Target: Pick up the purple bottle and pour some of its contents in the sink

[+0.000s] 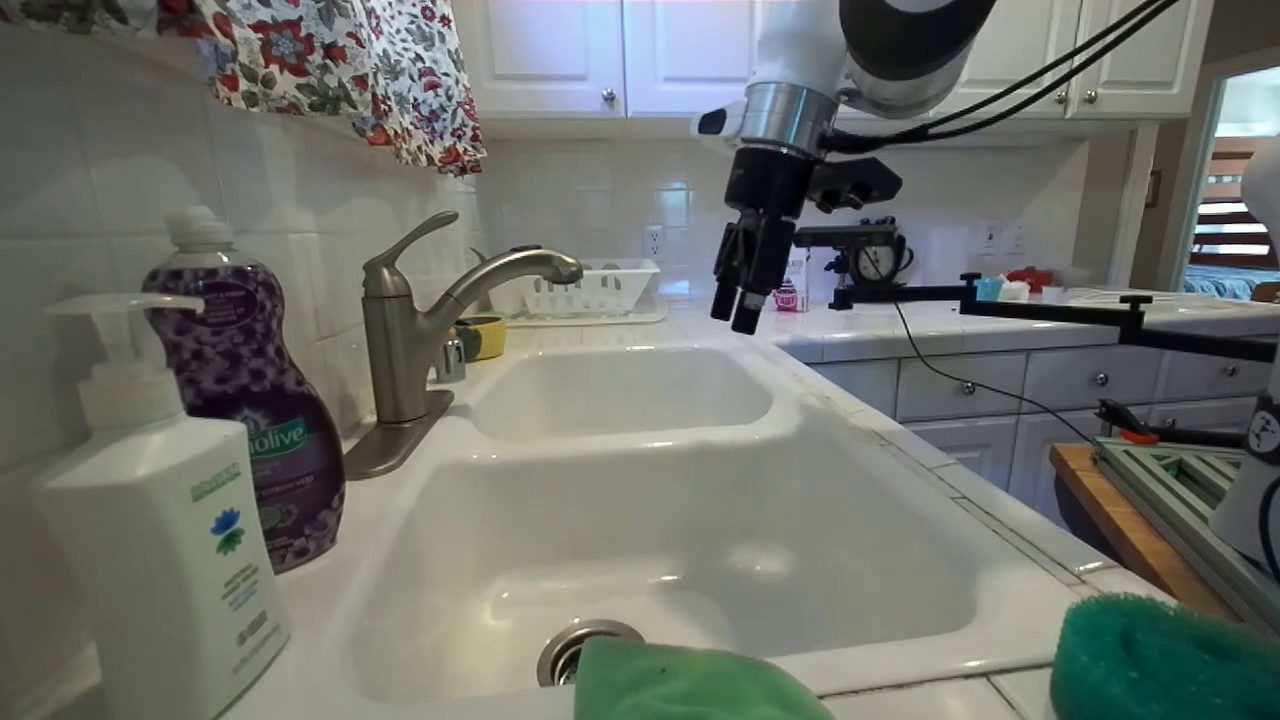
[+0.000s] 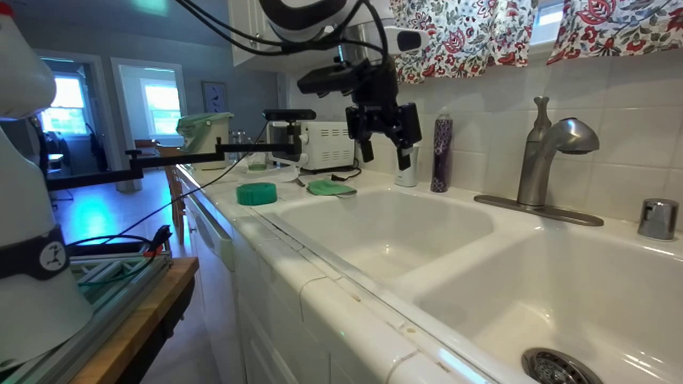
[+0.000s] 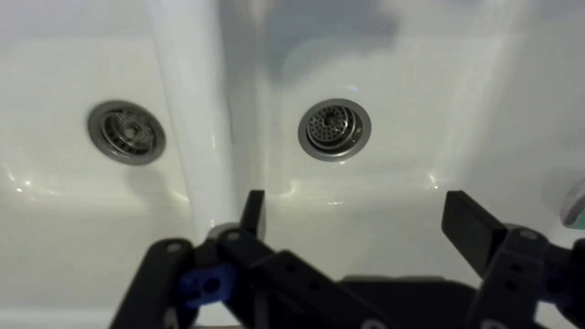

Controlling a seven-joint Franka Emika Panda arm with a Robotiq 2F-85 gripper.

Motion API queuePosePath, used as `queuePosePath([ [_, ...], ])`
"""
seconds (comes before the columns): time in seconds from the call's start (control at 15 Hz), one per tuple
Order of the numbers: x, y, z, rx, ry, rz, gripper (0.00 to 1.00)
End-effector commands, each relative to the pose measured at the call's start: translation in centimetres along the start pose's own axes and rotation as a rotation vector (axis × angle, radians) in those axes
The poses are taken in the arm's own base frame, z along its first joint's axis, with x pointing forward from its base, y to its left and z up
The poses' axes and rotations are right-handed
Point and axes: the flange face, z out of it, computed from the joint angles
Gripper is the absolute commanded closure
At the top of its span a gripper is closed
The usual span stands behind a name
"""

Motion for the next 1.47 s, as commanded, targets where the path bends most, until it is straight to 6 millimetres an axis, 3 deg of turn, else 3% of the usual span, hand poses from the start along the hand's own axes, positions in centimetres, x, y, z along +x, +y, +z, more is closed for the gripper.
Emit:
queuePosePath([
  [0.0,3.0,-1.0,1.5,0.064,0.075,-0.121,0.0],
  [0.47,9.0,-3.3,2.9,0.173,0.229,-0.327,0.0],
  [0.8,12.2,-3.8,5.1,0.206,0.338,-0.411,0.0],
  [0.87,11.0,-4.4,4.2,0.197,0.285,-0.375,0.0],
  [1.4,11.7,-3.7,5.2,0.181,0.33,-0.371,0.0],
])
